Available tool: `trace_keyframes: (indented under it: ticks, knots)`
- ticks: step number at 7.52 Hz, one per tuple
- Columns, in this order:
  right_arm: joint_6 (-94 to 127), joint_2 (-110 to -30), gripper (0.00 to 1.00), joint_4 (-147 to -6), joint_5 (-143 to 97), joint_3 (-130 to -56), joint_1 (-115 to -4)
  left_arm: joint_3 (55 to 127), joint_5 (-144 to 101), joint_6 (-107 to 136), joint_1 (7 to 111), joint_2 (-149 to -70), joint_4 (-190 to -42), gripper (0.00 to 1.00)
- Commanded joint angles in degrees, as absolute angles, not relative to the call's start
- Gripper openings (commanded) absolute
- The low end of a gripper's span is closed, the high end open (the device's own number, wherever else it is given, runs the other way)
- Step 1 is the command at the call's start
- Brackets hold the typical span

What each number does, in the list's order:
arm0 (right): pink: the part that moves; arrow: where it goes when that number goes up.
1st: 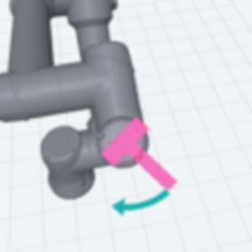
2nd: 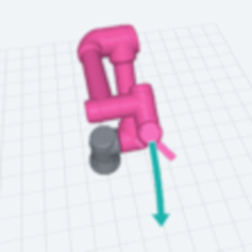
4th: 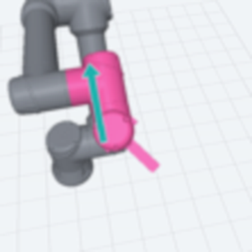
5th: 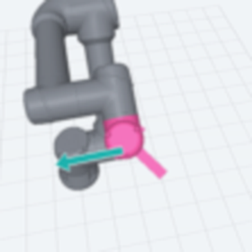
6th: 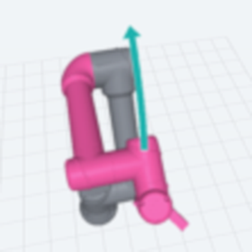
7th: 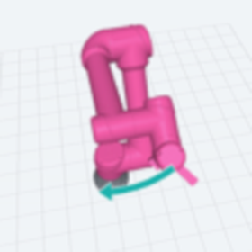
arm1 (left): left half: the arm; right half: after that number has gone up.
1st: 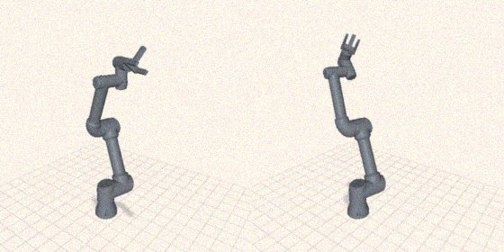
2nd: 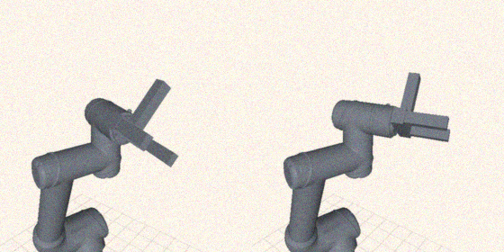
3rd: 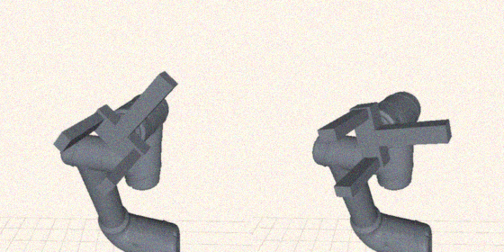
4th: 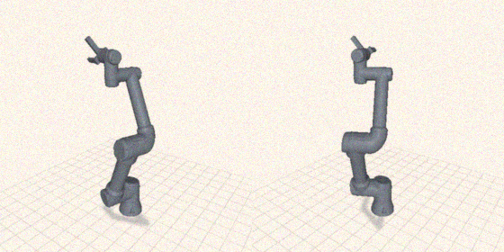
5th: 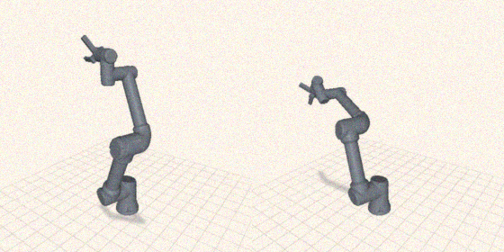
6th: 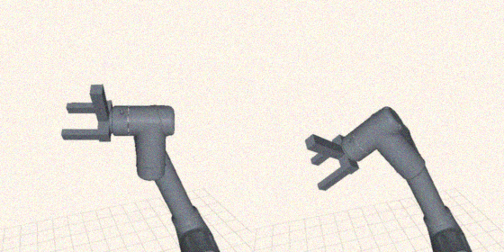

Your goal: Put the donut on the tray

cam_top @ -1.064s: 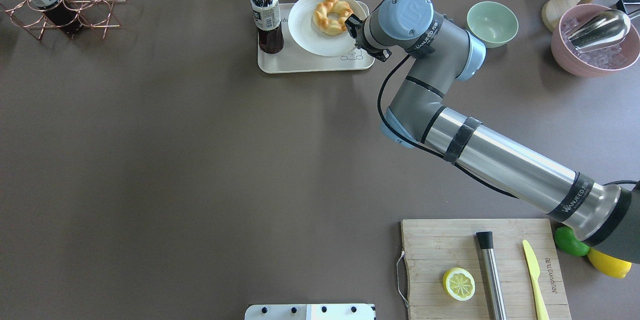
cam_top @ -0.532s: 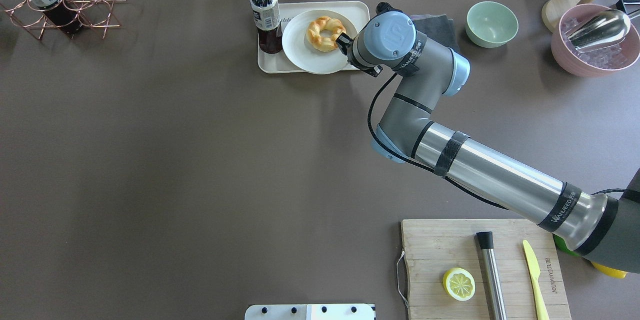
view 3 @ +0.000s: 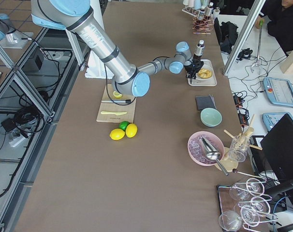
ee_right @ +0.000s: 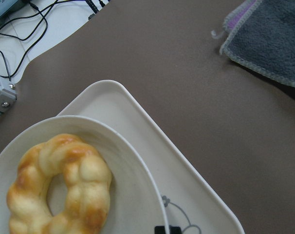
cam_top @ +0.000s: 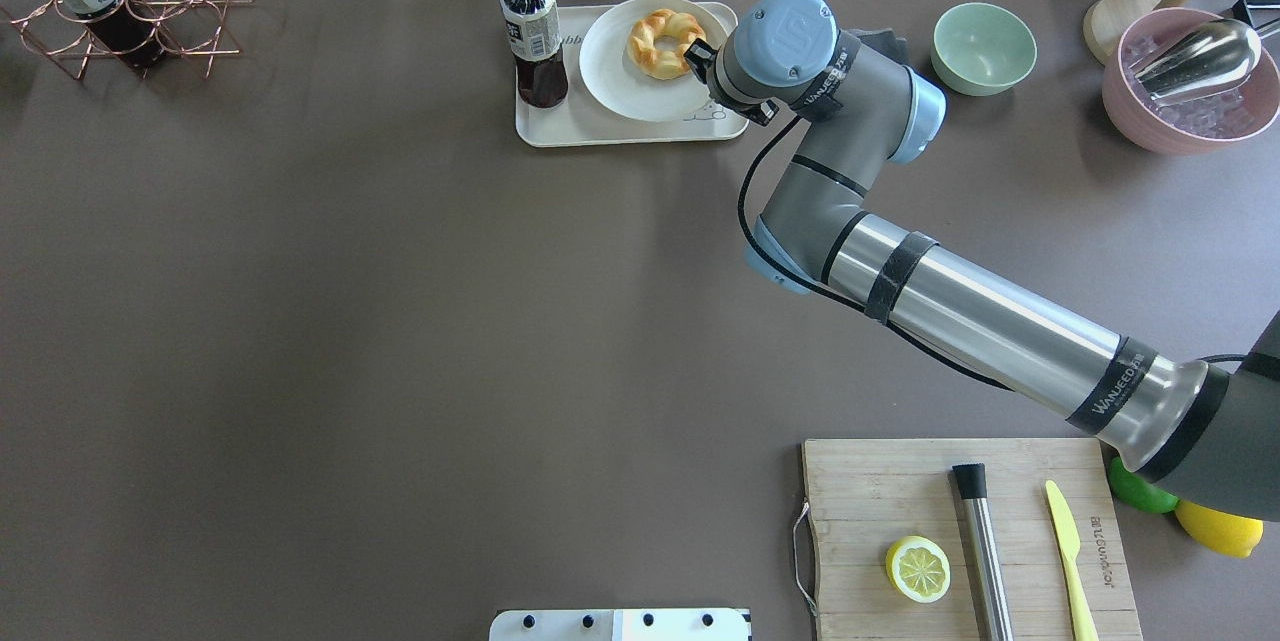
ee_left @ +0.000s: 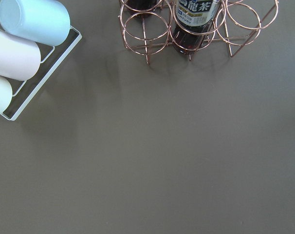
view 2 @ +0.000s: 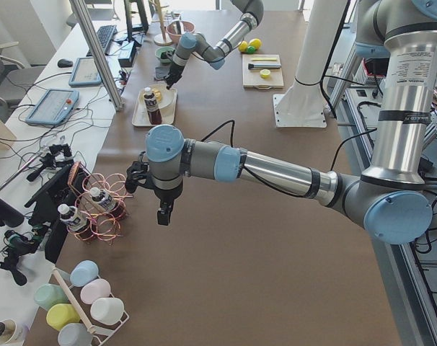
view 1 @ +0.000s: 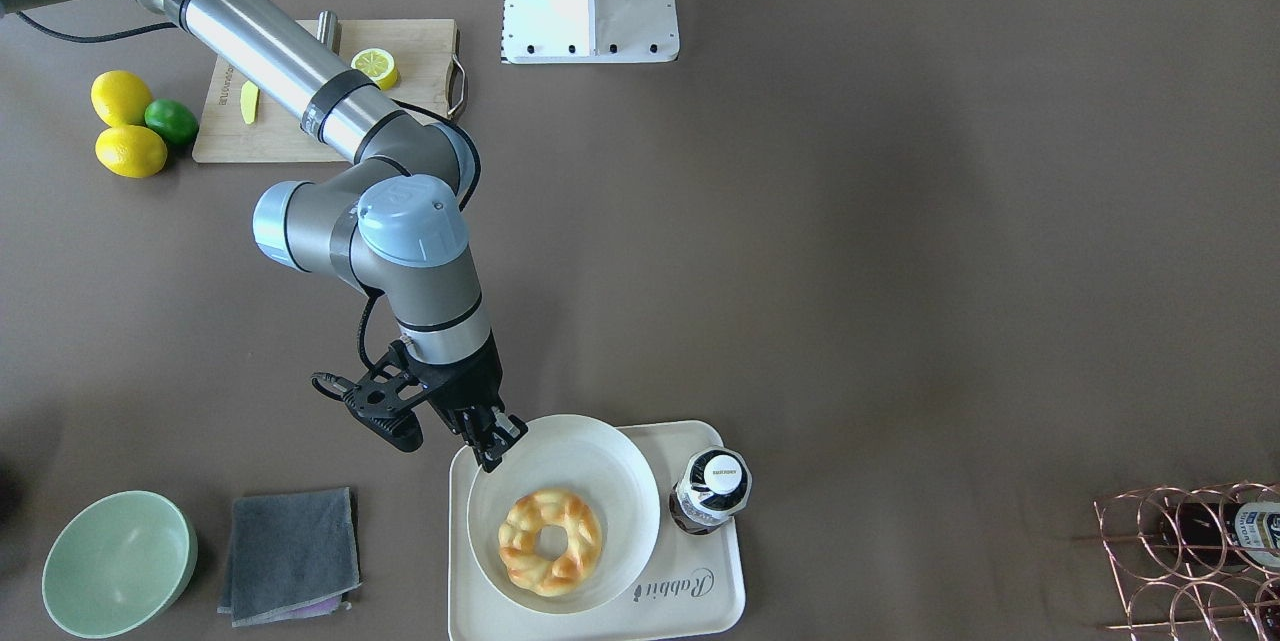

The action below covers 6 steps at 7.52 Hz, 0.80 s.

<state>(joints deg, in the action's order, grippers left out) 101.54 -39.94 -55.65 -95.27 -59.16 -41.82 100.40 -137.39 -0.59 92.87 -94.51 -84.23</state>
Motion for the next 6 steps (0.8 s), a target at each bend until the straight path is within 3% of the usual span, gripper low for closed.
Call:
trace_keyframes:
  ticks: [1, 4, 6]
  knots:
    - [100.7, -39.5, 0.99, -55.7, -95.1, -58.4, -41.9, 100.5, -137.5, -0.6, 93.0, -94.4, -84.3, 0.98]
    - [91.6, -39.7, 1.0, -56.2, -100.9, -62.0, -46.4, 100.3, -137.5, -0.6, 93.0, -95.1, -84.0, 0.98]
    - [87.0, -43.0, 1.0, -65.4, -111.3, -72.0, -52.8, 100.5, -138.3, -0.6, 94.2, -95.1, -83.8, 0.98]
